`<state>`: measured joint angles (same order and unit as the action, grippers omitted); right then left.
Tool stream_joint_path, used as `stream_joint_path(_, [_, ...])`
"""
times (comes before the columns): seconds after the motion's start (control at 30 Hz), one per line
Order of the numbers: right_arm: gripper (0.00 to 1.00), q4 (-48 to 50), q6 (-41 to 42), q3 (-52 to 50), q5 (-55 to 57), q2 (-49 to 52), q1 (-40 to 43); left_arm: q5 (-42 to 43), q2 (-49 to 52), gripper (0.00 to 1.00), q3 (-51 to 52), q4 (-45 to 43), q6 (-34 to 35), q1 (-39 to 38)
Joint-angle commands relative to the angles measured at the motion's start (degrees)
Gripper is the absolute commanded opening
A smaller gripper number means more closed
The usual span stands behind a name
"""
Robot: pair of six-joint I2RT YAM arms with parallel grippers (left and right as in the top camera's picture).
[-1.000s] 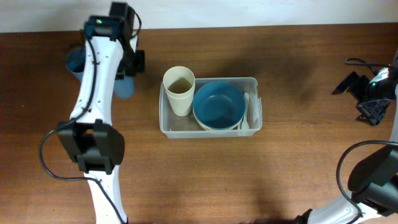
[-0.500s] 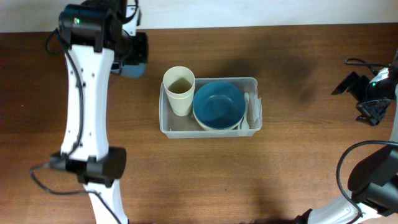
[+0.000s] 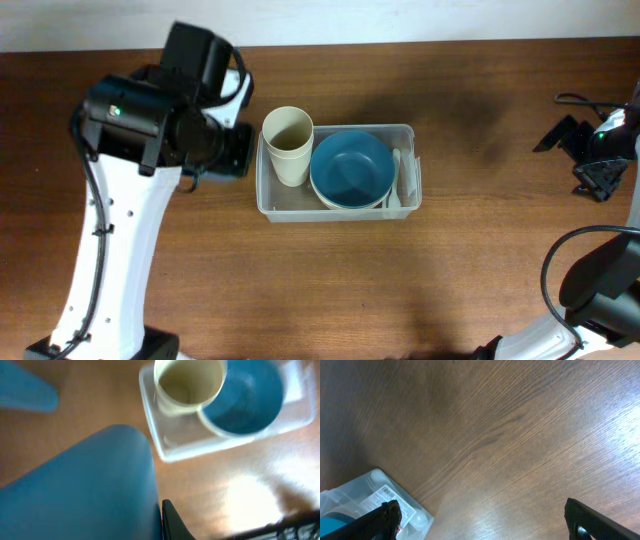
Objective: Pack container
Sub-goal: 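Carry the blue cup right and lower it into the container's left end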
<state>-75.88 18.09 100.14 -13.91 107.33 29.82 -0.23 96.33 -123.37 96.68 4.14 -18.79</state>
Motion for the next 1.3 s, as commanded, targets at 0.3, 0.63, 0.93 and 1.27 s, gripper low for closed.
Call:
stream_joint_path(0.3, [0.99,0.0,0.4,0.5,0.7,-1.0,0.2,3.7,-3.5,0.02,15.7,-10.5,-1.2,-0.4])
stream_joint_path(0.63, [0.99,0.0,0.4,0.5,0.7,-1.0,0.2,3.7,-3.4,0.01,19.0,-20.3,-2.9,-7.0])
stream_joint_path(0.93, [0.99,0.0,0.4,0.5,0.7,-1.0,0.2,3.7,-3.3,0.01,23.6,-22.7,-2.9,-8.7])
stream_joint_path(1.27, [0.99,0.0,0.4,0.5,0.7,-1.0,0.2,3.7,-3.3,0.02,29.1,-27.7,-2.9,-8.7])
